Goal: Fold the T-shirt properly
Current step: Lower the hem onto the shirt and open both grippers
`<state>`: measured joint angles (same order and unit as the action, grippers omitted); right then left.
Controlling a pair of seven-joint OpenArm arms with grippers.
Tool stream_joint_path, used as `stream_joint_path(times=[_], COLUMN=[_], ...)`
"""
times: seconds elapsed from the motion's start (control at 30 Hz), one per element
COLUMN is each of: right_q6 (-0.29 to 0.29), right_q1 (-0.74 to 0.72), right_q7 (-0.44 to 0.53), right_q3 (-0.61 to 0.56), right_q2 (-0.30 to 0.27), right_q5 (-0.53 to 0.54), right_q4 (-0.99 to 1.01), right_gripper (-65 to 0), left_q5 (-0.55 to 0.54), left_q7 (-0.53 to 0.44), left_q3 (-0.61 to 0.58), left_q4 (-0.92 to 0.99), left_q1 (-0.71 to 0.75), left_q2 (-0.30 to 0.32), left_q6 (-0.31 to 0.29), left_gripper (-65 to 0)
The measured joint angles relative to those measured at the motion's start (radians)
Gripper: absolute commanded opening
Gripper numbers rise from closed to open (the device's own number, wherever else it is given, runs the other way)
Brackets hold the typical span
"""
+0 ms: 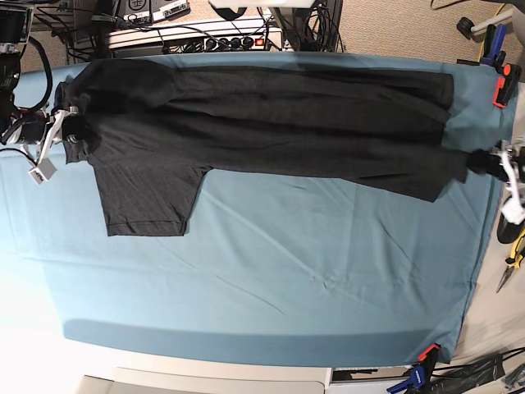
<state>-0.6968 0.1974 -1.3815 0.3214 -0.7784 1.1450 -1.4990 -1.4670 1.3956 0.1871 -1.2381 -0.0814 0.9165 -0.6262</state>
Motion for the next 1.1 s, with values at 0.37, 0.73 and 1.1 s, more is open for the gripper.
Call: stream_joint_path(times=[0.37, 0.73, 1.1], right_q6=[0.0, -0.001, 0.109], right_q1=[0.0, -0.002, -0.415], right_q7=[0.031, 0.078, 0.365], right_q3=[0.0, 0.0, 0.025], right_q2=[0.0, 0.001, 0.253], right_q5=[-0.099, -0.214, -0.592], right_q4=[0.0, 0.0, 0.32], right_gripper=[-65.0, -30.7, -30.8], left_q5=[0.003, 0.005, 0.001], left_q7=[0.003, 0.004, -0.017], left_q3=[0.002, 0.005, 0.191], left_q4=[-0.008, -0.055, -0.182], left_q1=[0.093, 0.095, 0.005], left_q2=[-0.011, -0.01, -0.001], left_q6=[0.0, -0.048, -0.049], left_gripper=[-65.0, -34.9, -35.0])
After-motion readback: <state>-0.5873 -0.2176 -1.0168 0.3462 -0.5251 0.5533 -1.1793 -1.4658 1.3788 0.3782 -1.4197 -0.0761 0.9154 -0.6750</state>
